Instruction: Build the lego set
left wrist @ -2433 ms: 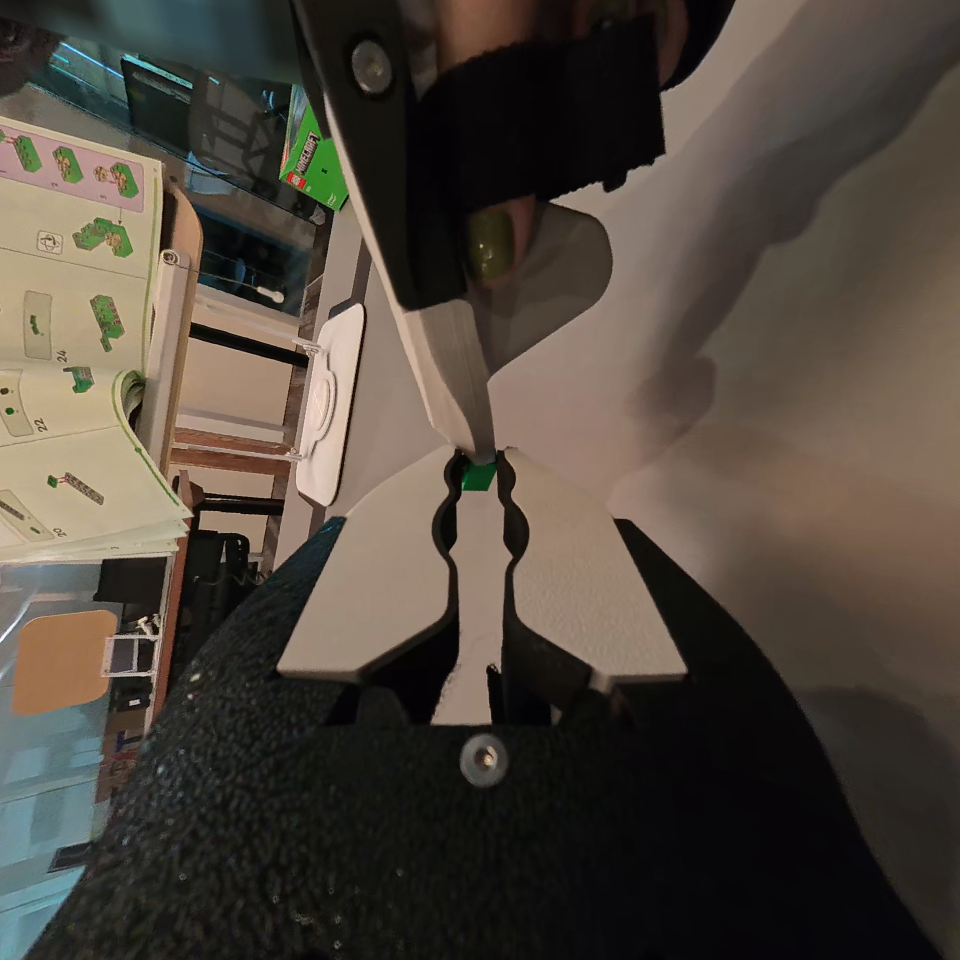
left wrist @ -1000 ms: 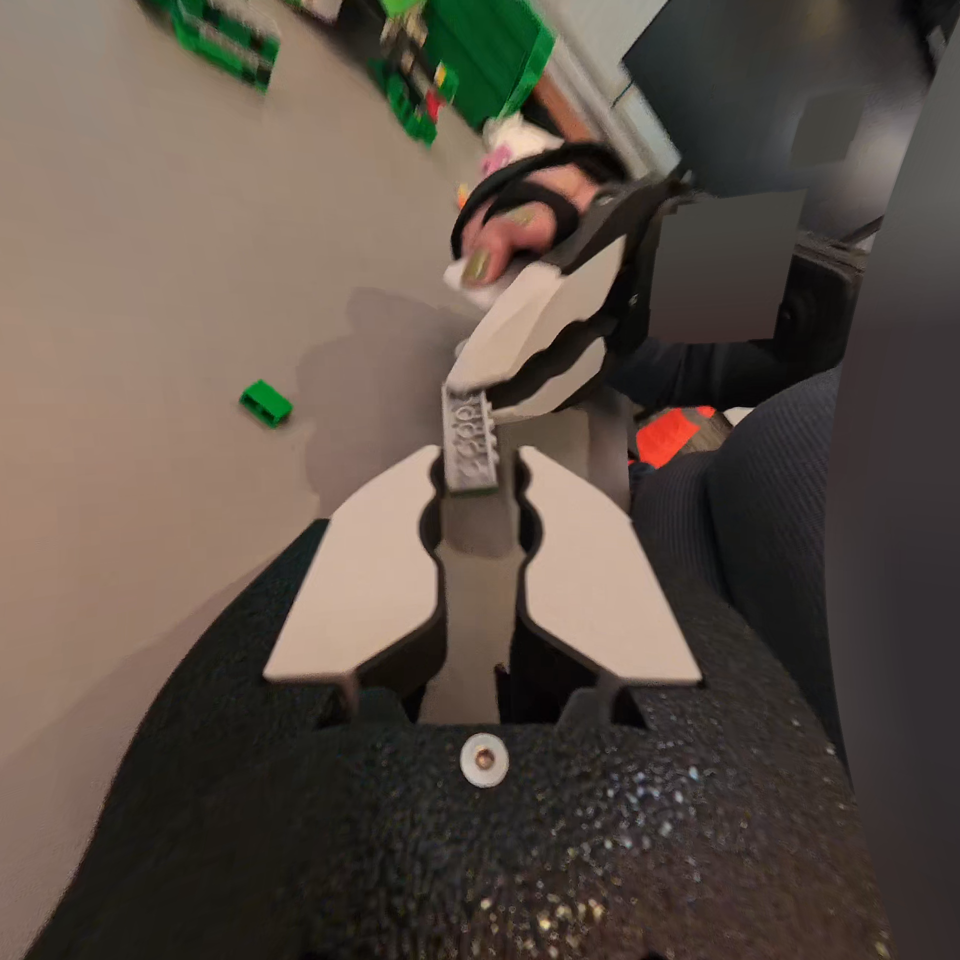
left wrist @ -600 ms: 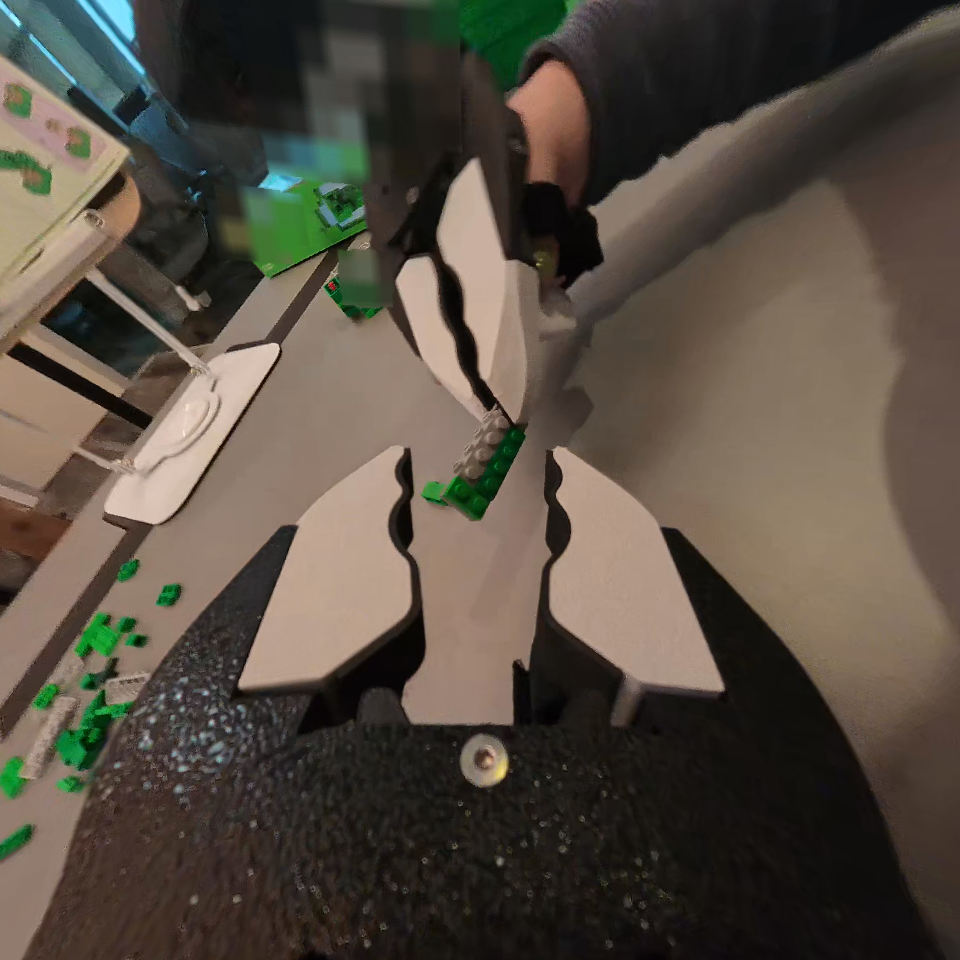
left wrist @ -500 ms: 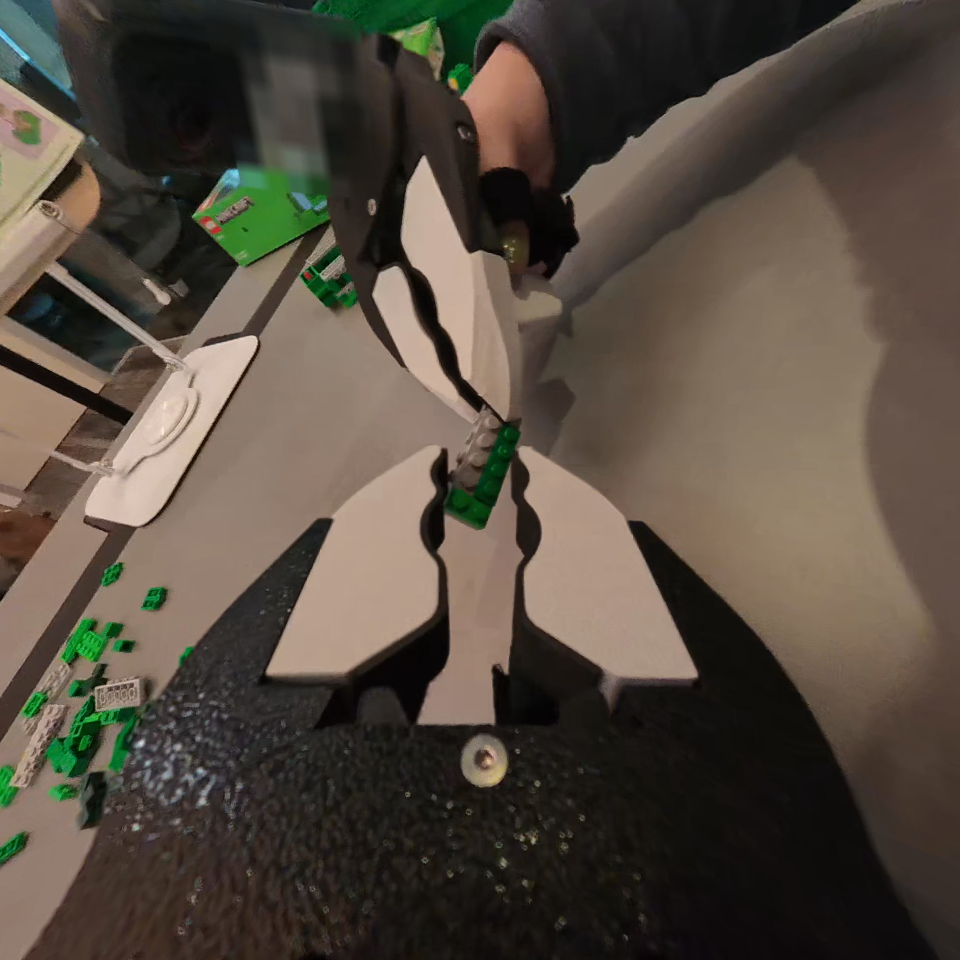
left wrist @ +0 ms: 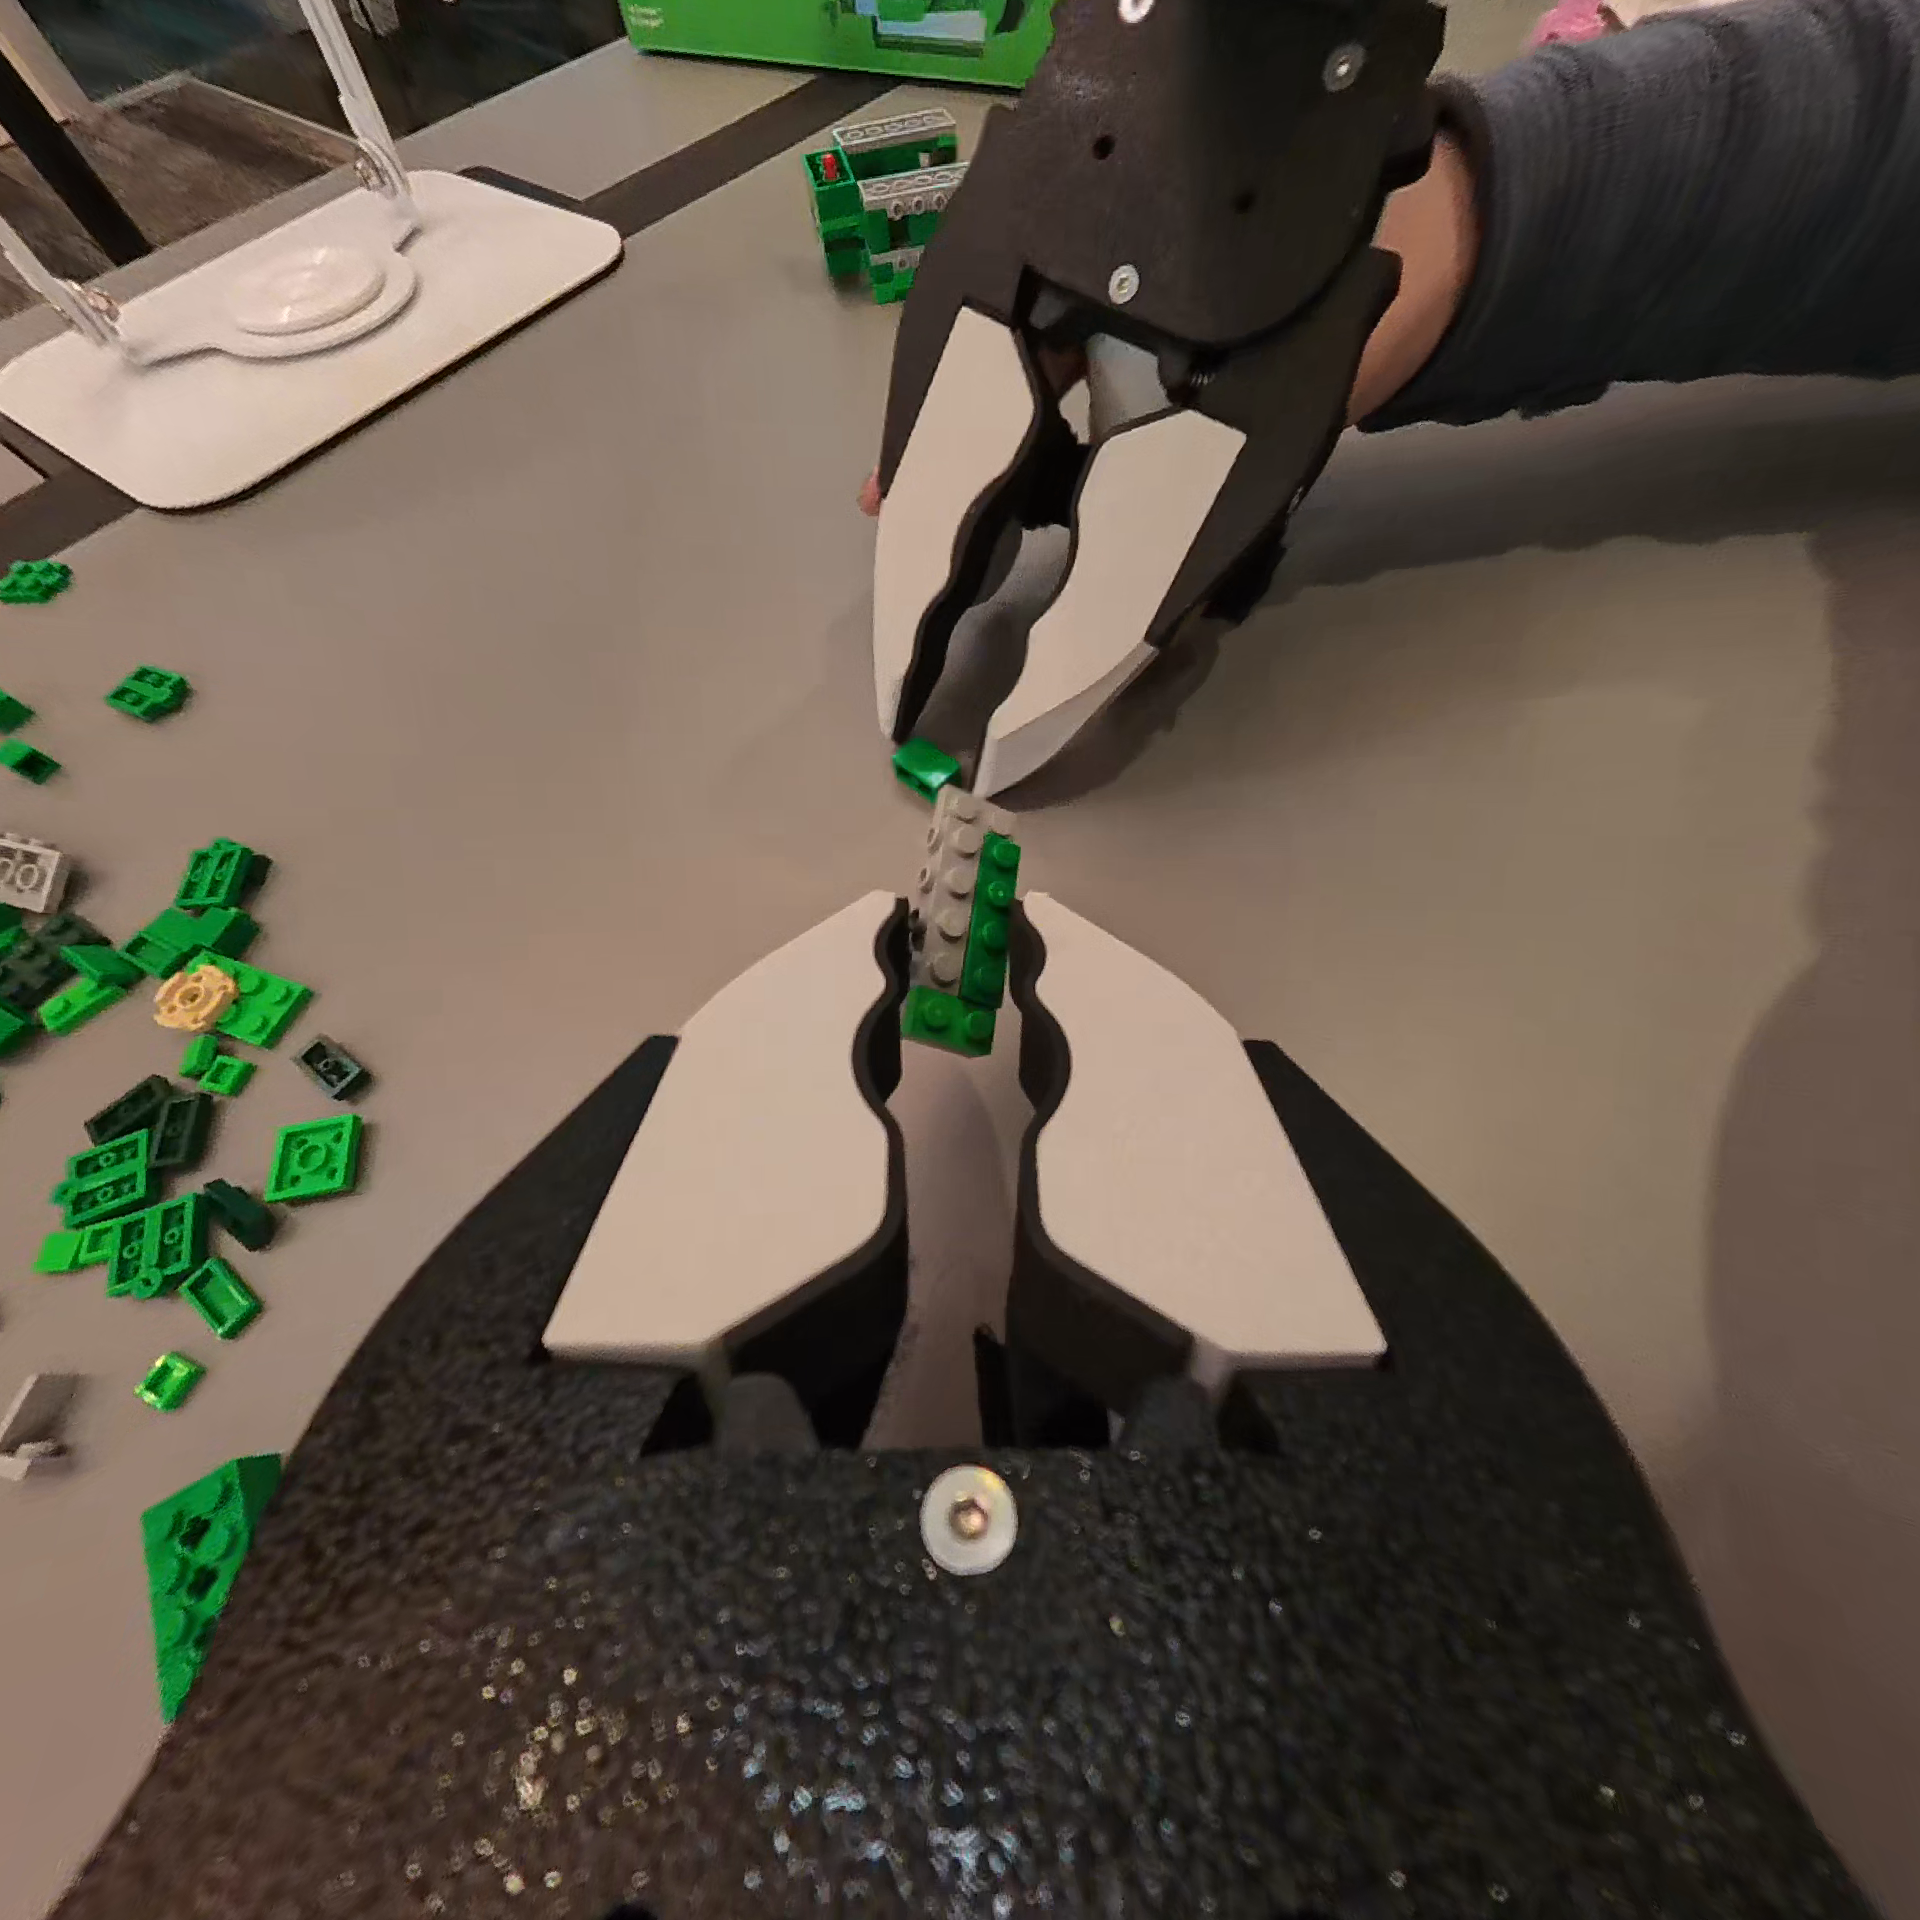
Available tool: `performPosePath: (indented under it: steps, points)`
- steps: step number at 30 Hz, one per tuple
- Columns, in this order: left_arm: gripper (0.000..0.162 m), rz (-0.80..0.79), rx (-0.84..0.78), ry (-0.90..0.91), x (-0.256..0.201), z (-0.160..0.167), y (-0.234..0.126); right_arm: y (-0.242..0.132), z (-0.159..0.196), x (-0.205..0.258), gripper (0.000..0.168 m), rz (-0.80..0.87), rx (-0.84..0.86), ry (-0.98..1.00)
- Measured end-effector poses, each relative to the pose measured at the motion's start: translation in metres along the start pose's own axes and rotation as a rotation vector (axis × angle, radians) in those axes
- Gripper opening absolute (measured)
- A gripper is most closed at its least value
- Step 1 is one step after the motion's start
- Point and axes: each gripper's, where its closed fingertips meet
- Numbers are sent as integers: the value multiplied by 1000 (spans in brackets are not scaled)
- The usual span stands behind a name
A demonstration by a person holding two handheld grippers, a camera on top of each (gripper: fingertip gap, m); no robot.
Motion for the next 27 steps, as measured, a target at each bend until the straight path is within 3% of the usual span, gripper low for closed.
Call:
performPosePath:
  steps: [4, 12, 16, 20, 22, 24, 27]
  points:
    - [17, -13, 12, -44, -1, 2, 0, -1, 2, 0, 16, -89, 117, -47]
    - [17, -56, -7, -154, 4, 0, 0, -74, 49, -20, 16, -220, 977, -104]
    - [17, -60, -12, -166, 5, -2, -1, -84, 62, -22, 16, -236, 1203, -126]
    - [17, -54, -5, -172, 4, -1, 0, -75, 55, -18, 17, -232, 1162, -144]
    - [17, -57, -4, -176, 4, 0, 0, -77, 49, -16, 32, -208, 1092, -129]
    - [17, -68, -11, -180, 5, 0, -1, -82, 40, -20, 42, -138, 939, -100]
    - [17, -99, -31, -191, 8, -1, -1, -80, 28, -27, 41, 55, 569, 83]
Point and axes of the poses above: each gripper's, where its closed fingertips meet, y out along the fingers, z out of its underside, x = y × z across the jaws, and after that the axes turned 10 degrees about -x, right-handed
